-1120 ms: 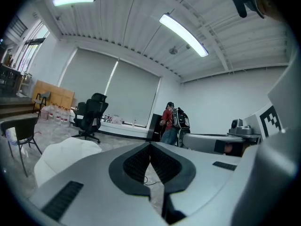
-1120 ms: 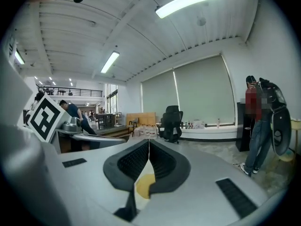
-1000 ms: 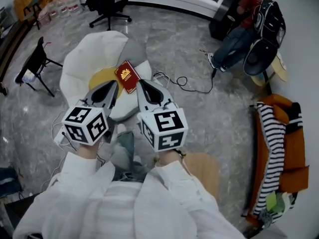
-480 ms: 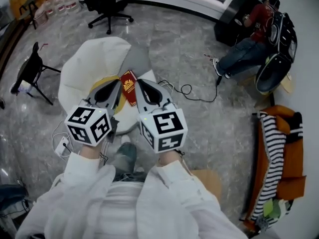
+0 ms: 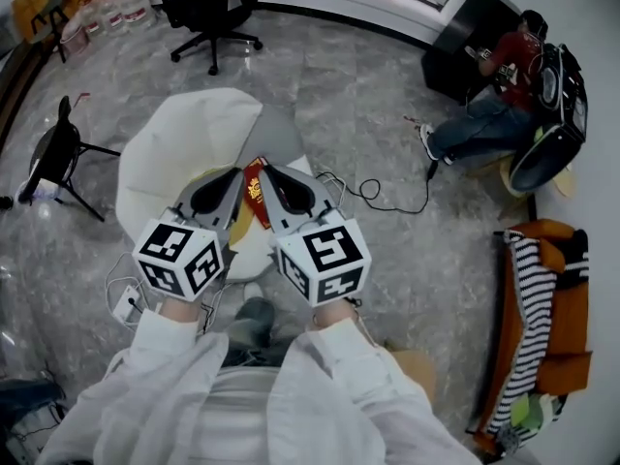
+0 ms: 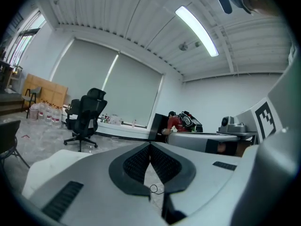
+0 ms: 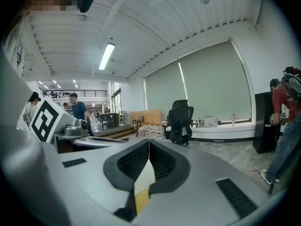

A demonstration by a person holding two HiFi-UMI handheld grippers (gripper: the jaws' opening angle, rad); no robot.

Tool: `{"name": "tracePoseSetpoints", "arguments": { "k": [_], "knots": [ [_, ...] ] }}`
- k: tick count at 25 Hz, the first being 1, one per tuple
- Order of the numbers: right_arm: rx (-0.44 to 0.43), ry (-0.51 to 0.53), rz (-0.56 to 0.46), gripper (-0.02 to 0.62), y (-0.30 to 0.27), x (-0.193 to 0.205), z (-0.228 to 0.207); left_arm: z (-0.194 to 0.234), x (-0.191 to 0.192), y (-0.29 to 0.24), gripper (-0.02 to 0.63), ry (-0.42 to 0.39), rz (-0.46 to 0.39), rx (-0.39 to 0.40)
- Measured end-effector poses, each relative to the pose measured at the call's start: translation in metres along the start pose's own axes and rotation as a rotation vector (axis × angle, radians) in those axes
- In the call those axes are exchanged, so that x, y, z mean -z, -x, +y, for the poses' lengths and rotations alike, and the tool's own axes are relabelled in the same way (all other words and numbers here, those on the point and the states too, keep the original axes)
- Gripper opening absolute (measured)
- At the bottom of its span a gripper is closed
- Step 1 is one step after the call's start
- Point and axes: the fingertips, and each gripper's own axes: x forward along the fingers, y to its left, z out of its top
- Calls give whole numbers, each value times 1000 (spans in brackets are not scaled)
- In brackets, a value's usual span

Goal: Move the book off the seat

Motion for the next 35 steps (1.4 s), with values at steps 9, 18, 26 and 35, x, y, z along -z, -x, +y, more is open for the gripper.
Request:
{"name": "tracePoseSetpoints", "arguments": {
  "k": [9,18,26,35],
  "knots": [
    [-21,-1,85,12,-44,22,0,48,7,-11,5,34,12,-18],
    [-70,10,104,12,-72,15,-6,72,-2,-24,5,66,-1,-60],
    [-91,-11,110,12,-79,11,-20,73,-5,-34,5,64,14,-102],
    [-132,-23,86,12,-81,4,-37,70,-10,-48,5,50,12,-119]
  ]
}}
